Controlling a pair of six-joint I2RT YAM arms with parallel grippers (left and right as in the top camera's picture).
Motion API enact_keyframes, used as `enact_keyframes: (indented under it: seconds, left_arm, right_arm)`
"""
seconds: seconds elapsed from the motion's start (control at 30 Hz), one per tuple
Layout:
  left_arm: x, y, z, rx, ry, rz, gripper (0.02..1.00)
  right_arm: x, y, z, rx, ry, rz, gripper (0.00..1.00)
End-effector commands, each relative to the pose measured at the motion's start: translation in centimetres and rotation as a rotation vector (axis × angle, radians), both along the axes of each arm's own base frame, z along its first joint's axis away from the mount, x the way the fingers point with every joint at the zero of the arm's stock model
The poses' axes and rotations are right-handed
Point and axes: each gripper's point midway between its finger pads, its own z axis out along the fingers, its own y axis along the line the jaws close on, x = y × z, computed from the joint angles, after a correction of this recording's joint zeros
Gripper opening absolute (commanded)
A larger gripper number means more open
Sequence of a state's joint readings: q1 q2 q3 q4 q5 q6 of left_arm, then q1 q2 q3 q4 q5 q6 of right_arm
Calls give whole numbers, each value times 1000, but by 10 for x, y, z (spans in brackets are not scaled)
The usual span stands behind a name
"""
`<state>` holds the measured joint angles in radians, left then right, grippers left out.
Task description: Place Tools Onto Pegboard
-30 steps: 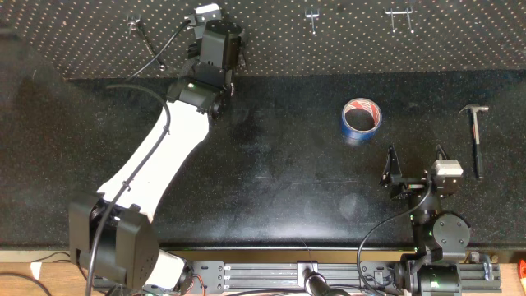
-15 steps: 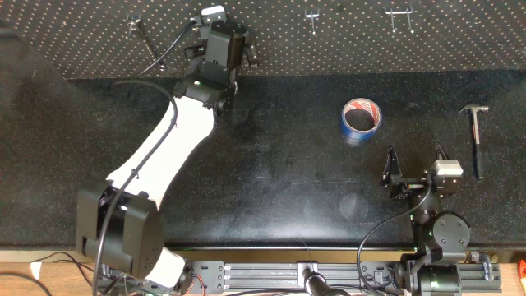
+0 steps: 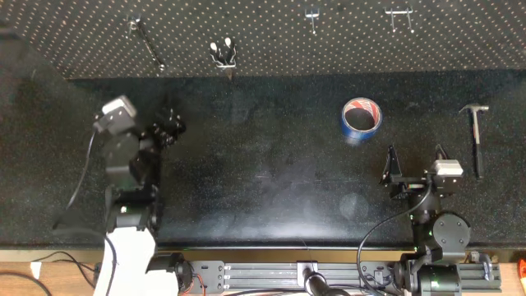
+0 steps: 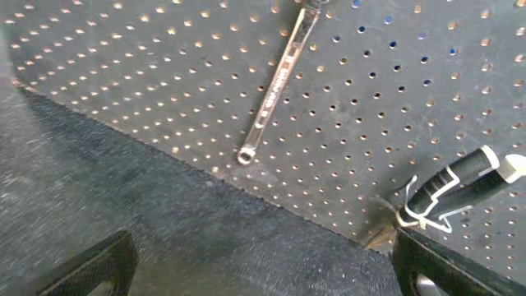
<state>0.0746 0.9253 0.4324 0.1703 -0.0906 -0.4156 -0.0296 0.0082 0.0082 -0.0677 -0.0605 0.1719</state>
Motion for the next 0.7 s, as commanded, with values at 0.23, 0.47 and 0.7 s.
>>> enact_keyframes:
  seconds: [0.23,0.47,0.7]
  left_arm:
    - [-79,-11,-25,36,-243,-26,998]
    - [-90,-29,-26,324,-212,-158,998]
    - [-90,-43,-28,309,-218,-240,998]
  right_arm:
    - [0,2,-1,11,0,5,976]
    - [0,2,-1,11,0,5,974]
    - [0,2,-1,11,0,5,976]
